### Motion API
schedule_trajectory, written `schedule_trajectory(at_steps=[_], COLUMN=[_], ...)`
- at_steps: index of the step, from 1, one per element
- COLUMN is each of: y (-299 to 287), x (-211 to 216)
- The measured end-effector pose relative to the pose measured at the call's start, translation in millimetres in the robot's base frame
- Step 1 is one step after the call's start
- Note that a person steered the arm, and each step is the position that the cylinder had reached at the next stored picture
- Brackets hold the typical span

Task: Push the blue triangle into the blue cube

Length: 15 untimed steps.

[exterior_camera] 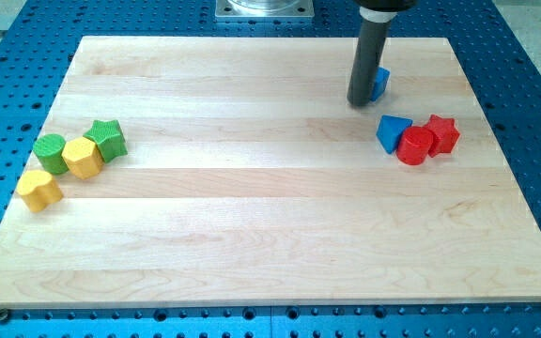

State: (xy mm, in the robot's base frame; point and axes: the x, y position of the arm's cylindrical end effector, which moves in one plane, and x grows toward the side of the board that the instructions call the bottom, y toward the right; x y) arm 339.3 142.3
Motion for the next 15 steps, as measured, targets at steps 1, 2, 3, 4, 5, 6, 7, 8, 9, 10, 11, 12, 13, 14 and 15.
schedule_trajectory(at_steps=[1,2,3,4,5,6,7,8,9,10,11,12,13,14,15], y=[23,23,-35,-65,-27,3,2,18,24,29,47,-3,-65,-90,-105], x=[32,56,92,135,163,118,76,46,10,12,21,21,21,21,23])
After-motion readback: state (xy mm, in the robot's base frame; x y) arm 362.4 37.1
